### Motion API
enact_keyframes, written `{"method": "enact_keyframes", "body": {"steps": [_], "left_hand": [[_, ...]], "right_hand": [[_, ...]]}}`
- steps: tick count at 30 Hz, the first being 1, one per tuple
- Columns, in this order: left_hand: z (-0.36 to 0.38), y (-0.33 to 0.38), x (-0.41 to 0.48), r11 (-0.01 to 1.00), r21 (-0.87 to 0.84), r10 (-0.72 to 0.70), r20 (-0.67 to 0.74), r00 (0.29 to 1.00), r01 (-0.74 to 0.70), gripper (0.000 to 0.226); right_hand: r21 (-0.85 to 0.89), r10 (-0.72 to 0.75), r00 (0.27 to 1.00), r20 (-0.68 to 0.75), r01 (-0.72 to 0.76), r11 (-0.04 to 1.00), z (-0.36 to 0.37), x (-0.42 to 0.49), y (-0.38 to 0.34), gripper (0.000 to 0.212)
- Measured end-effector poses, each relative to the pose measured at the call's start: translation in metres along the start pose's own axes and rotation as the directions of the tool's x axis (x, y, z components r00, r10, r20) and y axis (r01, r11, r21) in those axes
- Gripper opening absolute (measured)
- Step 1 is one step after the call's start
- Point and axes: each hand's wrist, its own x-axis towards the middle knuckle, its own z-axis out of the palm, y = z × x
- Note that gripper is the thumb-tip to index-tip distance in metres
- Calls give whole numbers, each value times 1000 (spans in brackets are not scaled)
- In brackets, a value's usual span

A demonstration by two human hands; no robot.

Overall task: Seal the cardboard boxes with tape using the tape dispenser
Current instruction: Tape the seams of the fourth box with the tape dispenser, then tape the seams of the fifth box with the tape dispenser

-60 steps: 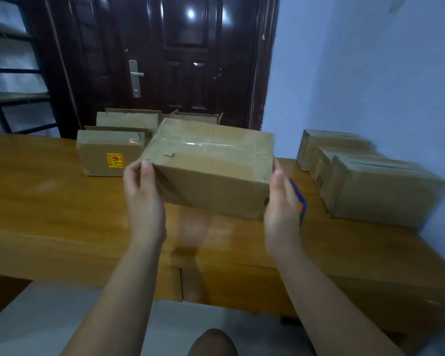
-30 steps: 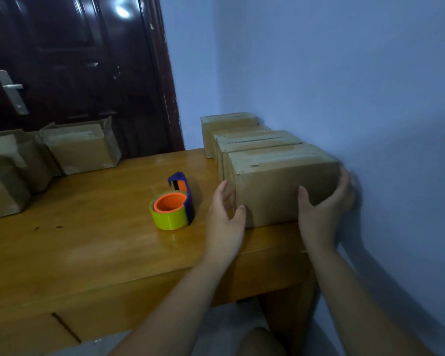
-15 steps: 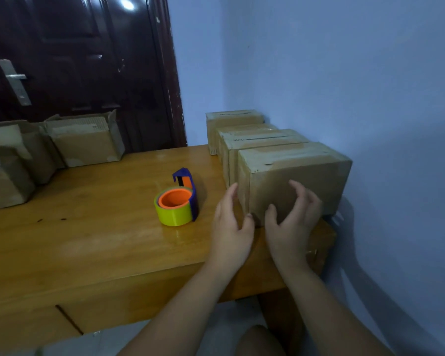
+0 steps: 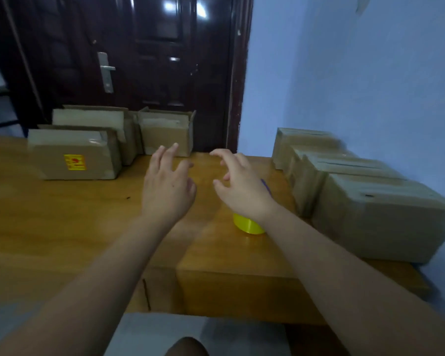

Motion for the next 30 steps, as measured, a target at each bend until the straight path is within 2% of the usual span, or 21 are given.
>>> {"method": "enact_keyframes", "body": {"steps": [4,7,11,13,17,20,22,27,30], "left_hand": [[1,-73,20,985,-53,-160,89,983,165,43],[15,-123,29,964,-91,-229,177,957,248,44],[30,-184,38,915,-126,-367,132,921,383,45],[31,-214,45,838,-220,-494,86,865,500,48],[32,-277,67,594,-438,-729,60,682,674,71],[34,-312,80,323,-647,-810,188,555,691,82],[38,-326,85,216,-703,-816,252,521,678,76],[51,-330,81,151,-755,-805,280,522,639,56],[54,-324,71,159,-771,-789,276,548,617,53]], "right_hand": [[141,56,990,128,-74,987,54,55,-32,48],[127,115,961,253,-150,981,101,86,-45,48],[122,152,908,392,-215,969,153,119,-51,51],[173,164,897,409,-253,952,174,137,-54,53],[302,169,893,417,-312,901,201,169,-62,60],[386,154,893,423,-331,861,217,191,-62,67],[421,155,889,431,-350,837,226,203,-62,72],[482,197,839,507,-466,742,247,218,-65,84],[539,191,835,516,-490,685,249,212,-67,73]]}}
